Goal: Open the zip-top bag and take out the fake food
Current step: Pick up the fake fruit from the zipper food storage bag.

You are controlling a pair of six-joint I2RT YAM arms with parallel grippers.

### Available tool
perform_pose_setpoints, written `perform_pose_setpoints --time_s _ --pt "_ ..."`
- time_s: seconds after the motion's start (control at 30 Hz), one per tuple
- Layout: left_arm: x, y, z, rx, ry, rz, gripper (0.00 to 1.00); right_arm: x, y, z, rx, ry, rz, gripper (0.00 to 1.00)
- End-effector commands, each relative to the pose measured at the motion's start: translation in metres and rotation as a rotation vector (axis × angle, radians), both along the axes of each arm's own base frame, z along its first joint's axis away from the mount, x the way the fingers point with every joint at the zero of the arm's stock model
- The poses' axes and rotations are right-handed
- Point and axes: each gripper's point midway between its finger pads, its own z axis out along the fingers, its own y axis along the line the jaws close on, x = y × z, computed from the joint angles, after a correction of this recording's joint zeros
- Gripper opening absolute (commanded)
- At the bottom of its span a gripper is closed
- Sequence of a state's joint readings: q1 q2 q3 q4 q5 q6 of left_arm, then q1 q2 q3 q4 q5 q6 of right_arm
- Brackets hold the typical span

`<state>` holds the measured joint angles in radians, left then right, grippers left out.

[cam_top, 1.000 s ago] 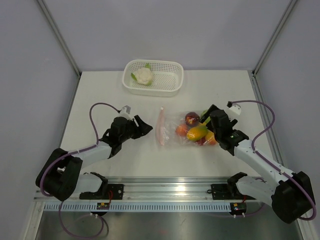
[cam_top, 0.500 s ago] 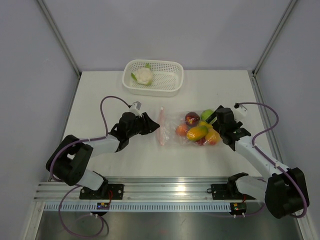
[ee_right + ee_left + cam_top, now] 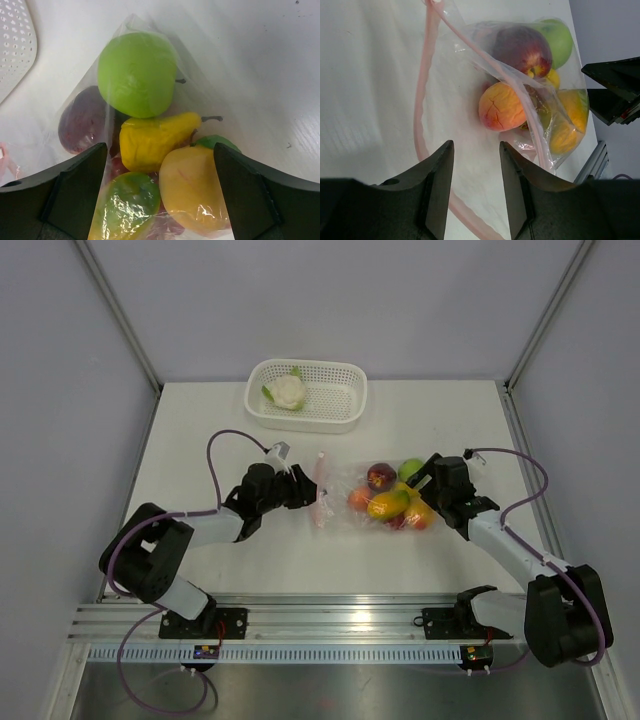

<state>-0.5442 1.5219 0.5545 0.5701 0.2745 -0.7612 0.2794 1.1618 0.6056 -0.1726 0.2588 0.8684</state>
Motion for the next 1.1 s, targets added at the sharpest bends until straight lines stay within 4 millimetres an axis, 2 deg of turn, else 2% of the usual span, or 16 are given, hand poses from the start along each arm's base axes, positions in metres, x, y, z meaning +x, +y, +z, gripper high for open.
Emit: perform_pose_setpoints --time_s 0.0,0.23,0.43,0.57,0.7,0.77,0.87,0.97,1.07 --pt "0.007 -0.016 0.045 -0.060 -0.141 -0.048 0.44 0.008 0.011 0.006 0.045 -0.033 0.042 0.95" --pt "-0.003 -0.029 0.044 -0.103 -0.109 -0.097 0.43 0.010 0.022 -0.005 0.074 0.004 0.082 0.95" --pt "-0.004 -0.038 0.028 -0.090 -0.055 -0.128 0.56 0.008 0.024 -0.002 0.072 -0.009 0.104 0.95" --pt "-0.005 -0.045 0.022 -0.080 -0.043 -0.149 0.59 0.010 0.027 -0.003 0.085 -0.010 0.110 0.93" --pt "-0.004 -0.048 0.015 -0.062 -0.030 -0.156 0.60 0.011 0.026 -0.021 0.061 0.058 0.109 0.92" --pt "-0.006 -0.049 0.012 -0.057 -0.022 -0.161 0.60 0.013 0.026 -0.024 0.054 0.076 0.109 0.91" --pt "-0.006 -0.051 0.010 -0.050 -0.021 -0.164 0.61 0.016 0.025 -0.027 0.053 0.079 0.095 0.82" --pt "-0.008 -0.052 0.010 -0.047 -0.022 -0.170 0.61 0.015 0.021 -0.027 0.046 0.076 0.073 0.67" --pt "-0.009 -0.053 0.009 -0.046 -0.021 -0.172 0.61 0.015 0.017 -0.018 0.047 0.043 0.044 0.52"
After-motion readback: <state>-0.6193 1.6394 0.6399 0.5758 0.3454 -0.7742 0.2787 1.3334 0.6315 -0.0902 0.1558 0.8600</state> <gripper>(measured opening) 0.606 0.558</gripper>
